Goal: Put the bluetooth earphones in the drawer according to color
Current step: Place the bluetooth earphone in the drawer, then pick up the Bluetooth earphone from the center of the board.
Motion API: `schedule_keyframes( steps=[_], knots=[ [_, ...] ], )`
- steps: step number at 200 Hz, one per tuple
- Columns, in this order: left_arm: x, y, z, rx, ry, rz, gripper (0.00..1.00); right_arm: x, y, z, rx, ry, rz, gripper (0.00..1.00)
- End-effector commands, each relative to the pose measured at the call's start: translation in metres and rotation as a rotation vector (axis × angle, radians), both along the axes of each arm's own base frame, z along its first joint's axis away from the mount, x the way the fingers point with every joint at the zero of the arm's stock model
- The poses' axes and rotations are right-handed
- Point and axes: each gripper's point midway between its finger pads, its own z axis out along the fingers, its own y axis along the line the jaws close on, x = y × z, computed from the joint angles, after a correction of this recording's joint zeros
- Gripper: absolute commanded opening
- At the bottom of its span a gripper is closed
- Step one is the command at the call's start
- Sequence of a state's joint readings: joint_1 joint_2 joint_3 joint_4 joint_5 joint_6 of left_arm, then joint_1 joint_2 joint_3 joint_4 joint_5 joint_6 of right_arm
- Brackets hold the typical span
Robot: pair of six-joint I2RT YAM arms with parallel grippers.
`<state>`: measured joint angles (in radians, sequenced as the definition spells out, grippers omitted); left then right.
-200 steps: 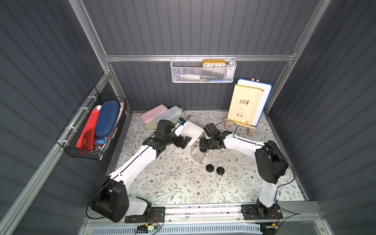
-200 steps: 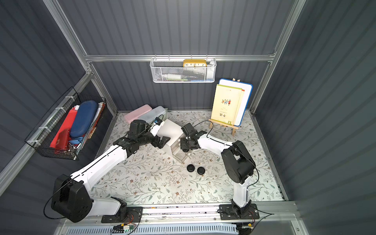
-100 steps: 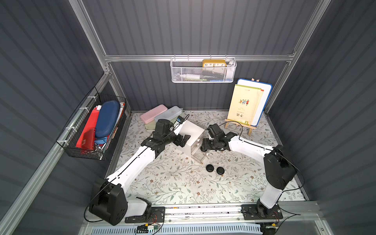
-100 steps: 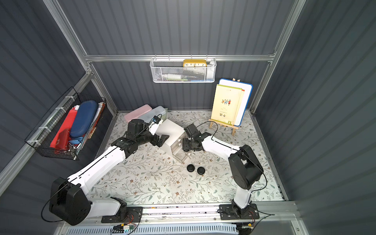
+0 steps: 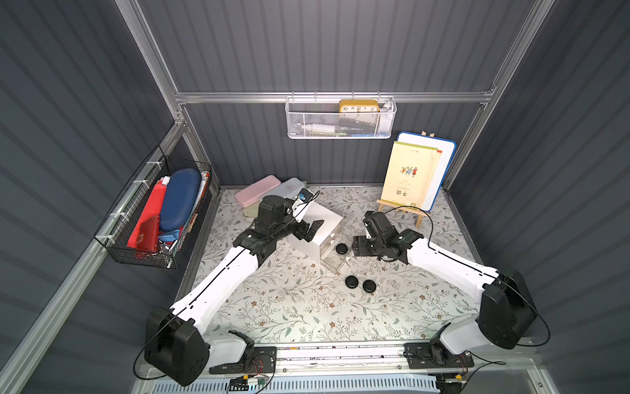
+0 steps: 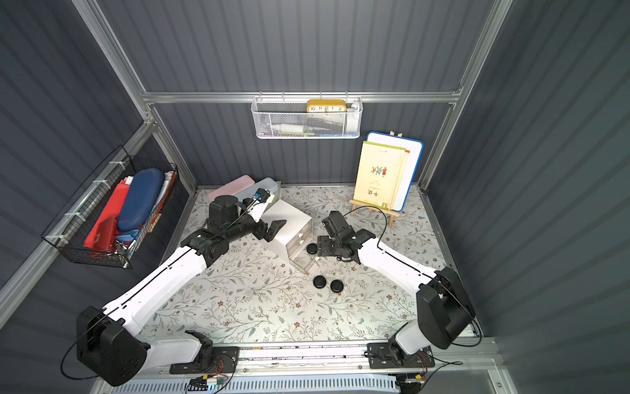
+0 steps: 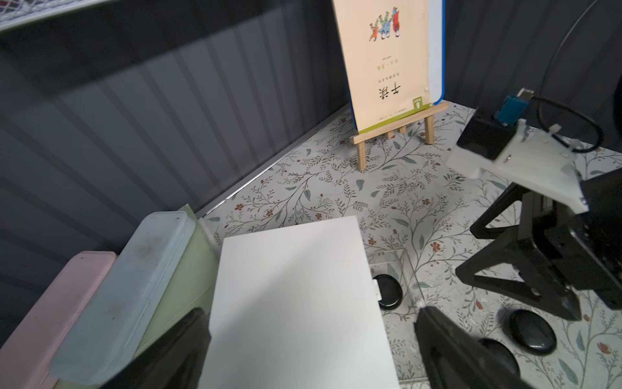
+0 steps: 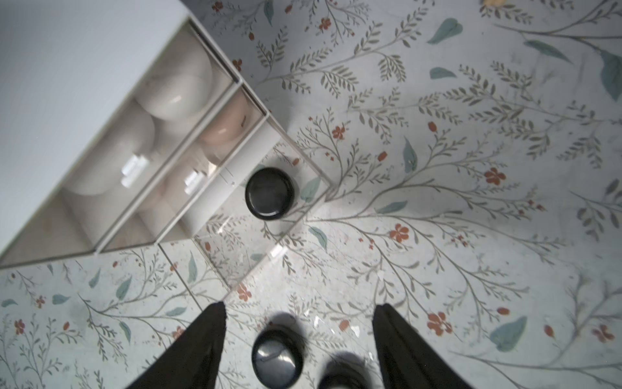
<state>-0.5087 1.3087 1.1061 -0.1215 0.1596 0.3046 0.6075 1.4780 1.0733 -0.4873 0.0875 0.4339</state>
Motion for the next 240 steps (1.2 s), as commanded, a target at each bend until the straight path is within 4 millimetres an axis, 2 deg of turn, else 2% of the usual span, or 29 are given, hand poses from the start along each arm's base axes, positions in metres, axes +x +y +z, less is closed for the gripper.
schedule_keyframes(
  steps=[1,50,85,106,123,152,178,240],
  knots=[
    [-0.006,-0.015,0.008,0.014,-0.027,-0.040,0.99,-0.022,-0.020,-0.008,-0.077,0.063,0.005,0.75],
    [-0.027,-0.029,-0.016,-0.012,0.013,-0.107,0.99,-0.060,-0.037,-0.027,-0.101,0.157,-0.007,0.76],
    [-0.044,-0.040,-0.034,-0.027,0.090,-0.146,0.99,-0.089,-0.035,-0.051,-0.142,0.227,0.039,0.77],
    [-0.054,-0.043,-0.043,-0.037,0.127,-0.159,0.99,-0.099,-0.029,-0.062,-0.144,0.221,0.066,0.77],
    [-0.059,-0.042,-0.050,-0.034,0.156,-0.165,0.99,-0.103,-0.027,-0.068,-0.138,0.217,0.061,0.77],
    [-0.064,-0.042,-0.061,-0.025,0.209,-0.158,0.99,-0.102,-0.036,-0.079,-0.175,0.227,0.009,0.74],
    [-0.068,-0.040,-0.070,-0.034,0.251,-0.140,0.99,-0.100,-0.032,-0.086,-0.171,0.223,0.005,0.73],
    [-0.070,-0.041,-0.072,-0.062,0.276,-0.126,0.99,-0.094,-0.031,-0.096,-0.207,0.231,-0.001,0.73]
  ],
)
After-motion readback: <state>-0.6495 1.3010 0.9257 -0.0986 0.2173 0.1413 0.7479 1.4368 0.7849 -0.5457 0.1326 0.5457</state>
